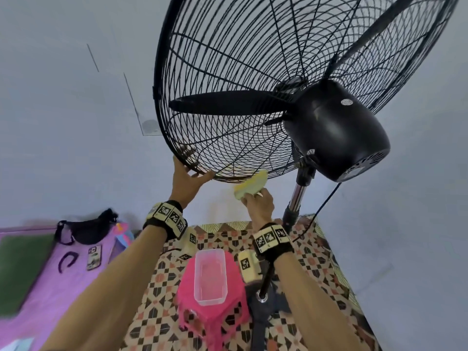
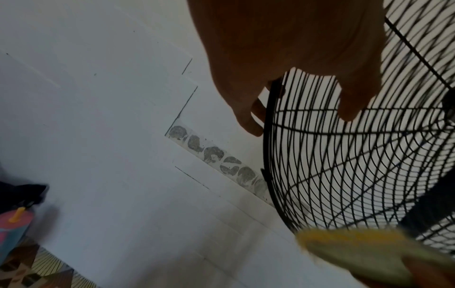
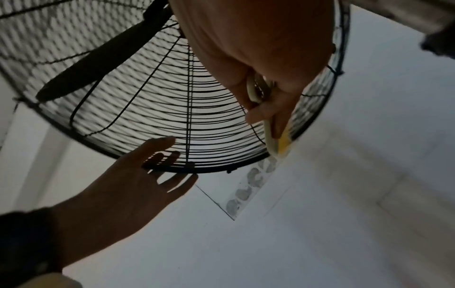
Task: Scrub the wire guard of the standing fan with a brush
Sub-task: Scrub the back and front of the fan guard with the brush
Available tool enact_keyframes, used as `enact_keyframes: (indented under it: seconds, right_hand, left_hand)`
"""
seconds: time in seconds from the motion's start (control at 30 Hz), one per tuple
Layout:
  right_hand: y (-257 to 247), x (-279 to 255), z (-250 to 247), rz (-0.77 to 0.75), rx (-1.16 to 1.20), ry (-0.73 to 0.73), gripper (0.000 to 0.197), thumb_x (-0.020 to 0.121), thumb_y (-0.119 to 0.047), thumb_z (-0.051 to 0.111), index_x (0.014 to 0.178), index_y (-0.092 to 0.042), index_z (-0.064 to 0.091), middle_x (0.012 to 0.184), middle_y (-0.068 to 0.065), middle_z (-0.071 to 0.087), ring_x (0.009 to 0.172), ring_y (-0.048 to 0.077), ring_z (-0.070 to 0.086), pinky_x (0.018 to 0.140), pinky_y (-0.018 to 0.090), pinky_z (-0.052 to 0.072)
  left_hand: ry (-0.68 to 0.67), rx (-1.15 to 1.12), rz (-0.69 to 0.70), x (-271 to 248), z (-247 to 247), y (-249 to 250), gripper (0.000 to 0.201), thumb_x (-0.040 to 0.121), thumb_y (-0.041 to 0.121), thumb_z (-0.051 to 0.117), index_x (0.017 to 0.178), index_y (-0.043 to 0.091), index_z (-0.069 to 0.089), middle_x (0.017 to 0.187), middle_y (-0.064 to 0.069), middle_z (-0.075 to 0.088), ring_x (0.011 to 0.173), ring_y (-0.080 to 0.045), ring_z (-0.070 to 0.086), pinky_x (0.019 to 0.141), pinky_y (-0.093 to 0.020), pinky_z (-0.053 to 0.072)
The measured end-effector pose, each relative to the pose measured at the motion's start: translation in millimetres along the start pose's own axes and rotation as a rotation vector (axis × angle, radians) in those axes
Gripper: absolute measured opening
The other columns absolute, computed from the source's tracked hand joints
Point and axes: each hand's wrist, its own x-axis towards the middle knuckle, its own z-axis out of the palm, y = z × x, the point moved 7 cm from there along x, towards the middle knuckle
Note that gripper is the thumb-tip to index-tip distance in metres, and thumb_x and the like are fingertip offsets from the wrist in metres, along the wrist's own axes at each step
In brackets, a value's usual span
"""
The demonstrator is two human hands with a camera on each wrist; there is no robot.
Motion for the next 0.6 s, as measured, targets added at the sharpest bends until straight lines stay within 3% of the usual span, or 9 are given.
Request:
enact_keyframes:
  seconds: [0.1, 0.2, 0.3, 0.37, 0.4, 0.47, 0.6]
  right_hand:
    - [-14, -16, 19, -0.036, 0.121, -0.154, 0.035, 0.092, 0.001, 0.062, 0.126, -0.006, 0.064, 0.116, 0.013, 0.072, 0.099, 0.022, 0.073, 0.078, 0.026, 0.062]
    - [-14, -37, 19, -0.077, 0.182, -0.326, 0.026, 0.097, 0.0, 0.058, 0.12, -0.01, 0.065, 0.109, 0.013, 0.074, 0.092, 0.015, 0.074, 0.086, 0.032, 0.061]
    - [-2, -24, -6, -0.029, 0.265, -0.148, 0.029, 0.099, 0.003, 0.054, 0.124, -0.009, 0.062, 0.112, 0.013, 0.073, 0.086, 0.013, 0.076, 0.082, 0.028, 0.061]
    - [-8, -11, -16, -0.032, 0.342, -0.018, 0.03, 0.1, 0.003, 0.052, 0.128, -0.006, 0.059, 0.118, 0.019, 0.071, 0.089, 0.021, 0.076, 0.076, 0.026, 0.061]
    - [-16, -8, -14, -0.05, 0.347, 0.006, 0.03, 0.1, 0.003, 0.051, 0.128, -0.006, 0.058, 0.12, 0.021, 0.07, 0.092, 0.025, 0.075, 0.073, 0.025, 0.061]
    - [-32, -9, 0, -0.083, 0.349, 0.01, 0.04, 0.1, 0.005, 0.05, 0.137, -0.01, 0.056, 0.121, 0.022, 0.067, 0.095, 0.029, 0.072, 0.069, 0.025, 0.061]
    - [-47, -27, 31, -0.136, 0.362, -0.164, 0.048, 0.101, 0.002, 0.052, 0.145, -0.017, 0.051, 0.124, 0.018, 0.066, 0.104, 0.028, 0.072, 0.076, 0.031, 0.062]
  left_hand:
    - [0.024, -0.005, -0.046, -2, 14, -11, 0.092, 0.082, 0.02, 0.089, 0.147, 0.022, 0.025, 0.151, 0.001, 0.046, 0.131, -0.025, 0.056, 0.107, -0.052, 0.052]
    - [0.045, -0.012, -0.054, 5, 21, -14, 0.091, 0.081, 0.023, 0.09, 0.145, 0.02, 0.025, 0.149, 0.002, 0.048, 0.128, -0.025, 0.057, 0.104, -0.052, 0.055]
    - [0.037, 0.019, -0.091, 14, 21, -15, 0.1, 0.085, 0.022, 0.086, 0.154, 0.018, 0.014, 0.147, 0.003, 0.046, 0.13, -0.023, 0.055, 0.106, -0.043, 0.053]
    - [0.021, 0.055, -0.103, 21, 21, -15, 0.112, 0.088, 0.024, 0.084, 0.16, 0.012, 0.0, 0.146, 0.003, 0.043, 0.13, -0.02, 0.052, 0.105, -0.036, 0.049]
    - [0.013, 0.065, -0.116, 24, 21, -16, 0.115, 0.087, 0.028, 0.084, 0.161, 0.011, -0.003, 0.149, 0.001, 0.044, 0.132, -0.021, 0.052, 0.107, -0.038, 0.048]
    - [-0.009, 0.085, -0.136, 30, 19, -19, 0.12, 0.085, 0.037, 0.086, 0.161, 0.011, -0.003, 0.156, -0.007, 0.045, 0.137, -0.026, 0.051, 0.112, -0.047, 0.046]
    - [-0.035, 0.102, -0.09, 48, 17, -15, 0.101, 0.083, 0.034, 0.088, 0.152, 0.012, 0.018, 0.144, -0.007, 0.056, 0.128, -0.027, 0.059, 0.109, -0.054, 0.05]
